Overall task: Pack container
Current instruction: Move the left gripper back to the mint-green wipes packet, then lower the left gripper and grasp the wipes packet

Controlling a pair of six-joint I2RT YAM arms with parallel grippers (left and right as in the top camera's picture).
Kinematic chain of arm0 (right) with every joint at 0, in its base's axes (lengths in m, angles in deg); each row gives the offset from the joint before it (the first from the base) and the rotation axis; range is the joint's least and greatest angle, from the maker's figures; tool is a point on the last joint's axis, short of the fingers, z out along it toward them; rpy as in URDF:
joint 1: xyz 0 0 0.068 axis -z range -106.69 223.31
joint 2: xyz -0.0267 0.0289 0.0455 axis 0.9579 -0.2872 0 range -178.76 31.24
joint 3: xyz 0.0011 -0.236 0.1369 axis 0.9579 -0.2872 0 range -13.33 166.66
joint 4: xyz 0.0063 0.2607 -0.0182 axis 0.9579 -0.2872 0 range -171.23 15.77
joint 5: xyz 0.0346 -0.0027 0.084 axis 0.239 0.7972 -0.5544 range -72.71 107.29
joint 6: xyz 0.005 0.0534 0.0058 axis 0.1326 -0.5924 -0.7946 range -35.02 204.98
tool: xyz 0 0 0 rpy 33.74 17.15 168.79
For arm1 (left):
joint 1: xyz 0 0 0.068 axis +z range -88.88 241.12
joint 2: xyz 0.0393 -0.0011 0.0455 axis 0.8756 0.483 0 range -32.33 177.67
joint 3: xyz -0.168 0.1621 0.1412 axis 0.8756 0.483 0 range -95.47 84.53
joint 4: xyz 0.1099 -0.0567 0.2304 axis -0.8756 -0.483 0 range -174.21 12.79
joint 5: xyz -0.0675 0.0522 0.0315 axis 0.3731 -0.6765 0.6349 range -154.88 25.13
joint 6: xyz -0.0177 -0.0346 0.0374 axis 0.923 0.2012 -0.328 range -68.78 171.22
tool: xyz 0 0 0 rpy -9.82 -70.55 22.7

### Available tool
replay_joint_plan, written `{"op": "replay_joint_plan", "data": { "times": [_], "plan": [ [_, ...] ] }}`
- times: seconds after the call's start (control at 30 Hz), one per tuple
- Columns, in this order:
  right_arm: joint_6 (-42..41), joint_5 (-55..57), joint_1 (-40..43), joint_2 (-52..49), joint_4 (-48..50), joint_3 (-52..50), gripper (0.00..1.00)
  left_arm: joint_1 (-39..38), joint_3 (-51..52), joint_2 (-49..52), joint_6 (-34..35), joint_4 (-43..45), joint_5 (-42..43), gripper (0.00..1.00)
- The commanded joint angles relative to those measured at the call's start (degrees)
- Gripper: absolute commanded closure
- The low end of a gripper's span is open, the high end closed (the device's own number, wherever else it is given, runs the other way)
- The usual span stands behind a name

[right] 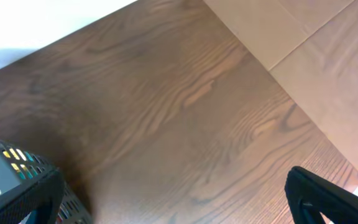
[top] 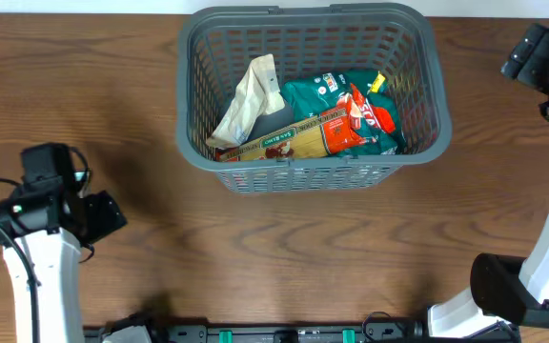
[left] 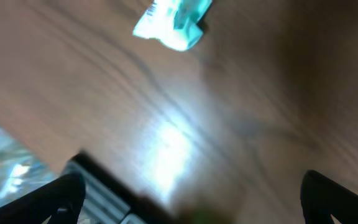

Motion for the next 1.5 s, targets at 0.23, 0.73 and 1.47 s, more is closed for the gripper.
{"op": "replay_joint_plan", "data": {
  "times": [0.23, 0.73, 1.47],
  "plan": [
    [-0.7, 0.57, 0.2, 0.35, -0.09, 0.5, 0.01, 14.19, 0.15, 8.59, -15.93, 12.63, 10.01, 0.02],
    [-0.7, 0.57, 0.2, 0.35, -0.07, 0.5, 0.01, 15.26, 0.04, 22.12, -29.49, 24.74, 14.14, 0.01],
    [-0.68, 0.57, 0.2, 0.35, -0.07, 0.5, 0.01, 17.79, 0.04, 30.69, -30.16, 33.66, 10.95, 0.01]
  ]
}}
